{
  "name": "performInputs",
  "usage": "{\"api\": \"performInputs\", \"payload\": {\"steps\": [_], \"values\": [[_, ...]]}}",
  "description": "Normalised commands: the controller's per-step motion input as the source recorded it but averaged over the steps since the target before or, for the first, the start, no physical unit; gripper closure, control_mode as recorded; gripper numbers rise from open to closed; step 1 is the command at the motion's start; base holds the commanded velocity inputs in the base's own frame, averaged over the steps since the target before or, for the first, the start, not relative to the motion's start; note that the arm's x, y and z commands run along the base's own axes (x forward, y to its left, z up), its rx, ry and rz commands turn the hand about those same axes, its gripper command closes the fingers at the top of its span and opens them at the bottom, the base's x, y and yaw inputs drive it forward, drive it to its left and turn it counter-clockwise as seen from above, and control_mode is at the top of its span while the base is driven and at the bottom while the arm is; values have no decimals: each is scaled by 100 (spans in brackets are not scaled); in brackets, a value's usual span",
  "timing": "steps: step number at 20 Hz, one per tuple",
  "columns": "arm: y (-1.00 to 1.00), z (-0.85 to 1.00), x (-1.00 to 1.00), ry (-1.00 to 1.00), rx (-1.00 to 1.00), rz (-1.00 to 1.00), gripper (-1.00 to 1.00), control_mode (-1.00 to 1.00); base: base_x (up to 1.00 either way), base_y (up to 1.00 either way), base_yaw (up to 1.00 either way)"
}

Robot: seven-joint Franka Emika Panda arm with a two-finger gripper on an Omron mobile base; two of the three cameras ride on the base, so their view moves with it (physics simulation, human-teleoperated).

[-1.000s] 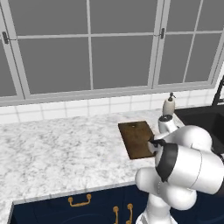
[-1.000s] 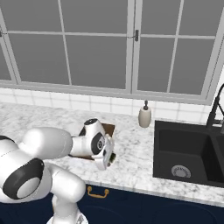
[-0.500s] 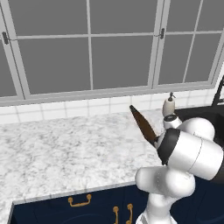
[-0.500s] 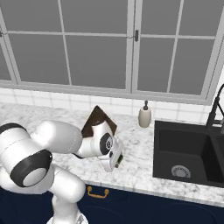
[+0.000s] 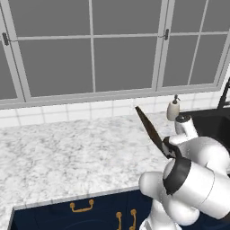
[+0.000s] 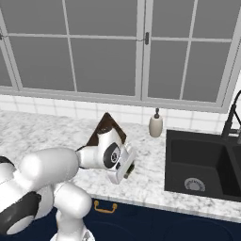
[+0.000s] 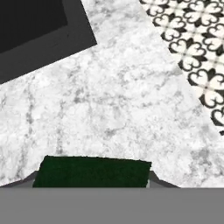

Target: Pick up the sponge from the counter and clean the cutting board by briefly scrubbing or pressing down on the cutting board. Once finished, release the sponge.

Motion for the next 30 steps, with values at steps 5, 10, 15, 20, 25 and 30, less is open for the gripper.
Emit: {"api": "performInputs", "payload": {"steps": [5,10,15,20,25,30], "values": [[0,76,-19,-34,0,0,100,-100,0,0,0],[37,87,2,-6,0,14,100,-100,0,0,0],[42,72,40,6,0,32,100,-100,0,0,0],[72,47,43,17,-9,17,100,-100,0,0,0],[78,7,41,38,-20,0,100,-100,0,0,0],[19,-15,42,26,-9,0,100,-100,0,0,0]]}}
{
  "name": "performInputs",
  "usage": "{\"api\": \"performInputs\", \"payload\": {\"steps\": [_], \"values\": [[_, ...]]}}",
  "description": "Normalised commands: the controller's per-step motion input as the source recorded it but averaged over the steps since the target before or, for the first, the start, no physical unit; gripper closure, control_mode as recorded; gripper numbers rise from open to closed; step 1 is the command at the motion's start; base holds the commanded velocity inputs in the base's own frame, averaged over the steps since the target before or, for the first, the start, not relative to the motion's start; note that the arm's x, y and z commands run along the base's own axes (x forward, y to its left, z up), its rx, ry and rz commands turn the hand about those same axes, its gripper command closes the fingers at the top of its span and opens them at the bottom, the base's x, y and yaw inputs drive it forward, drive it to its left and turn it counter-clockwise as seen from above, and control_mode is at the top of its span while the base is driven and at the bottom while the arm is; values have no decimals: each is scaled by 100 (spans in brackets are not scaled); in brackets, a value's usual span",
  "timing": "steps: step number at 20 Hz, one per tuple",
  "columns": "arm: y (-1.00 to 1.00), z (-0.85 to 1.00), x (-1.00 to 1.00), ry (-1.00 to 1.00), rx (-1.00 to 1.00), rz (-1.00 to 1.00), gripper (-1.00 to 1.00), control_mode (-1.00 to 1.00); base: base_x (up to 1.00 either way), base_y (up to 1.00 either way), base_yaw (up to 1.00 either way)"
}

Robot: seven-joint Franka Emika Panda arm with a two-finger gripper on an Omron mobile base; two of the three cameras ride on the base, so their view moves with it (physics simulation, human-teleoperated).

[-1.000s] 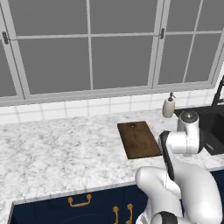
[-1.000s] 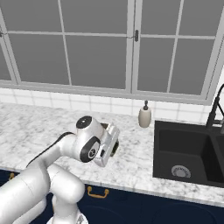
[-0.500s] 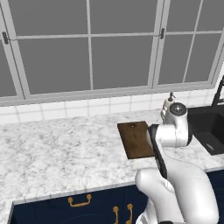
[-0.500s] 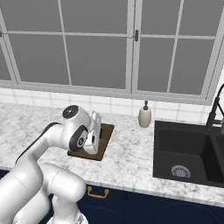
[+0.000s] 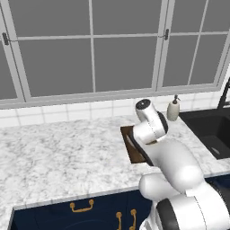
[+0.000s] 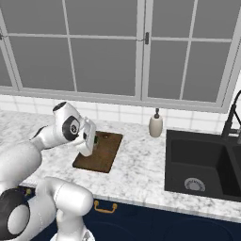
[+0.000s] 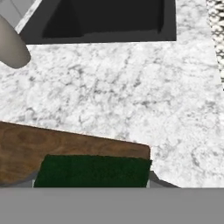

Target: Pick up the sponge from the counter and clean the cutting board by briefly scrubbing or pressing down on the cutting board. Once finished, release the sponge.

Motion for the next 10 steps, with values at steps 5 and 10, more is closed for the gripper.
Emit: {"api": "performInputs", "payload": {"steps": [5,10], "values": [[26,-28,30,1,-2,-1,100,-100,0,0,0],[62,-57,8,-2,-13,-8,100,-100,0,0,0]]}}
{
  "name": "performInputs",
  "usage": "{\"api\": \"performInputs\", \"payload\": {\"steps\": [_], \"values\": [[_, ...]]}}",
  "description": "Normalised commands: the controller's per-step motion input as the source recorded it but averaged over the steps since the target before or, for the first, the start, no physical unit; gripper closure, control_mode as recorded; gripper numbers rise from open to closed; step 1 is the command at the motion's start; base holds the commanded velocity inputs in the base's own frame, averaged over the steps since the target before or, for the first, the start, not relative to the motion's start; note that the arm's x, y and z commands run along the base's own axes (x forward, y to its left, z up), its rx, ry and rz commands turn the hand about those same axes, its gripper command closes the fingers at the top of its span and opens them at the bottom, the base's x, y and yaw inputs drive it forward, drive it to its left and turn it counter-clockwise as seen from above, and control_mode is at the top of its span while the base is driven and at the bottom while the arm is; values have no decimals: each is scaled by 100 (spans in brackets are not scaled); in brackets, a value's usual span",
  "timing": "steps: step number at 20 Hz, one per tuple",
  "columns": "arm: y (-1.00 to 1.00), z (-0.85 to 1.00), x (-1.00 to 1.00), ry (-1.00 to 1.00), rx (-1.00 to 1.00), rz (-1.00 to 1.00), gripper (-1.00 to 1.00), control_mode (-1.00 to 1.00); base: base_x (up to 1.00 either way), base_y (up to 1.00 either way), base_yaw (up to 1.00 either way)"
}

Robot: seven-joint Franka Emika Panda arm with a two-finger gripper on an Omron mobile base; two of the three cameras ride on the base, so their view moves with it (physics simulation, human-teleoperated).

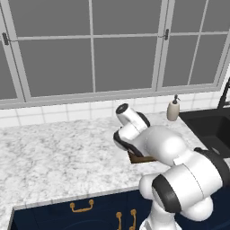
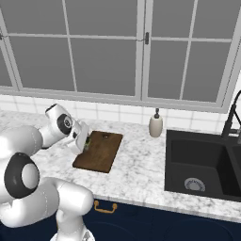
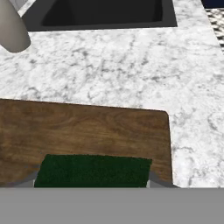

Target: Pick up the sponge from the counter and clean the cutting board by briefly scrubbing or pressing down on the cutting board. Once finished, release the sponge.

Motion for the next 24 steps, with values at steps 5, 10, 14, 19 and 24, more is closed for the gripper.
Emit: {"api": "performInputs", "payload": {"steps": [5,10,14,19,24], "values": [[10,-49,2,2,-11,-9,100,-100,0,0,0],[-3,-16,2,7,-8,-12,100,-100,0,0,0],[-32,2,0,13,0,0,100,-100,0,0,0],[-19,-4,3,-3,-1,0,100,-100,0,0,0],[0,-19,0,-28,-14,-1,100,-100,0,0,0]]}}
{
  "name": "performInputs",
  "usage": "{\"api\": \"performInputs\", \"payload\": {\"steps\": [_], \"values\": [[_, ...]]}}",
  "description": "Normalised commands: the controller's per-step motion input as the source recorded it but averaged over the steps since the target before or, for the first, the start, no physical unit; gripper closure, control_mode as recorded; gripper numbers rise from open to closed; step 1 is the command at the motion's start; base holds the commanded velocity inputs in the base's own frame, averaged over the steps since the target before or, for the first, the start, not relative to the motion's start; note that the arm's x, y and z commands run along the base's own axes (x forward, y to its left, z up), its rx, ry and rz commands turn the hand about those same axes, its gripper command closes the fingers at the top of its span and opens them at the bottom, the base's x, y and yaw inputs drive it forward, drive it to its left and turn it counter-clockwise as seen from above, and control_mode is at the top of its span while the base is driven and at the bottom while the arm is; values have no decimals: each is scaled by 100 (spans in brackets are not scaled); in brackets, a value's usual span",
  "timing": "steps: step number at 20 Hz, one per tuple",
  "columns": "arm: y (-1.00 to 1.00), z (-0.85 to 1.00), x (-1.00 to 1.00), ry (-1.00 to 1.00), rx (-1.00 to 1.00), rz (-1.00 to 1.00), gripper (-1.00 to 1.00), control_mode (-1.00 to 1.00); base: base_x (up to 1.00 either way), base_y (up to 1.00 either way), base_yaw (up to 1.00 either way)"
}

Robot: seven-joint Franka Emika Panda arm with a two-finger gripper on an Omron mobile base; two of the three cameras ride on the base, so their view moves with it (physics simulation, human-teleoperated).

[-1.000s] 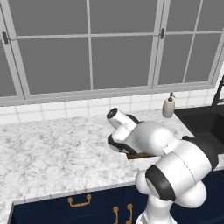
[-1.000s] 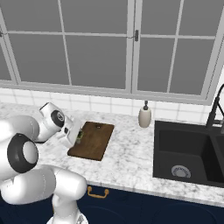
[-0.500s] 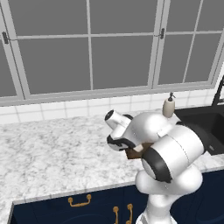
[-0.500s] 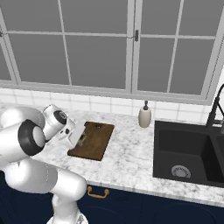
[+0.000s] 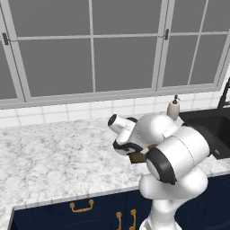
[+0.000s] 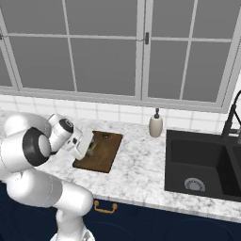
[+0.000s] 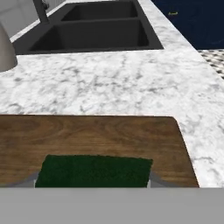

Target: Pick up the sponge from the counter and clean the cutting board by briefly scrubbing or pressing down on the cutting board. Once finished, release the sponge.

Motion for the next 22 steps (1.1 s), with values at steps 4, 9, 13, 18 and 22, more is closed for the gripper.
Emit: {"api": "performInputs", "payload": {"steps": [4,9,13,18,22], "values": [[-5,-40,25,-5,-12,0,100,-100,0,0,0],[-17,-42,28,0,-7,0,100,-100,0,0,0],[-25,-48,22,-2,-5,-2,100,-100,0,0,0],[-42,-59,15,-16,0,-4,100,-100,0,0,0],[-36,-77,24,-16,-3,-4,100,-100,0,0,0]]}}
